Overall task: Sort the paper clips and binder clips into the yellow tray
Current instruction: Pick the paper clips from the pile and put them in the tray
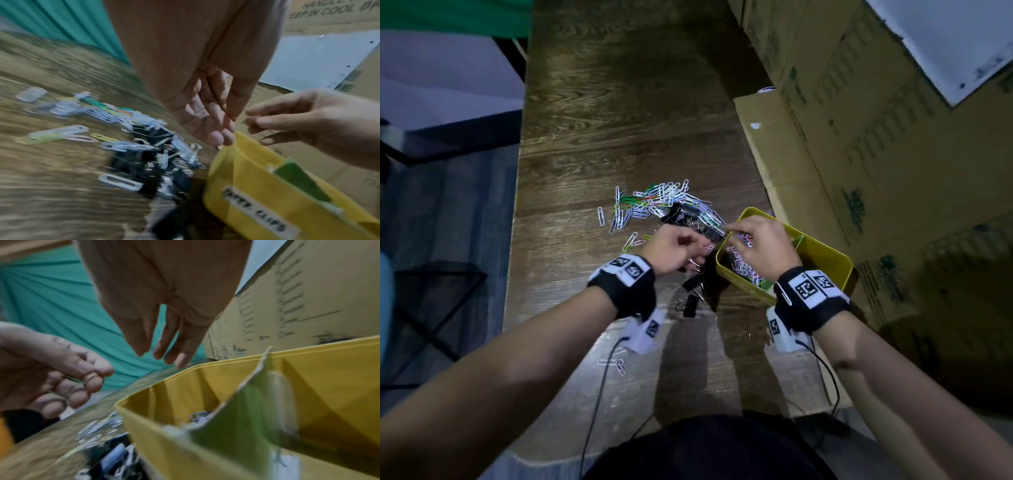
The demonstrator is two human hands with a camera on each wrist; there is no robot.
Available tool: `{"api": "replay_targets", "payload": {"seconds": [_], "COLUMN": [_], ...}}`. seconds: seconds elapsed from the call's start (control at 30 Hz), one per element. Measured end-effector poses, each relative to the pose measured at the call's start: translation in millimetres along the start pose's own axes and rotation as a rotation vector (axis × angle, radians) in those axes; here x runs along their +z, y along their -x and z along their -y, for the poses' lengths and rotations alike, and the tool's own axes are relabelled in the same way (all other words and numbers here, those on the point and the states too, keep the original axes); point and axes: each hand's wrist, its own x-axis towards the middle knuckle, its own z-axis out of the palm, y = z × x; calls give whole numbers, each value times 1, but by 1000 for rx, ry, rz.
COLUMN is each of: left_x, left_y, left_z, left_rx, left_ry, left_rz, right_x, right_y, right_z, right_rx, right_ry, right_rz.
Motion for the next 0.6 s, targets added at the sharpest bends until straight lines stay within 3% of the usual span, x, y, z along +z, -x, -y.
{"api": "replay_targets", "payload": {"seconds": [0.13, 0.23, 0.37, 0.5, 0.6], "left_x": [-51, -74, -80, -72, -55], "left_y": [26, 53, 91, 130, 148], "left_z": [42, 78, 130, 173, 187], "left_rx": [18, -2, -19, 140, 179], "left_ry": [-369, -653, -829, -886, -891], "left_rz": [19, 102, 221, 247, 181], "right_x": [25, 57, 118, 156, 170], "right_y": [15, 29, 46, 62, 71], "right_z": [41, 64, 70, 73, 82], "right_rx": [-322, -470, -456, -417, -378], "right_ry": [28, 100, 218, 365, 410], "right_rz": [242, 464, 697, 685, 650]}}
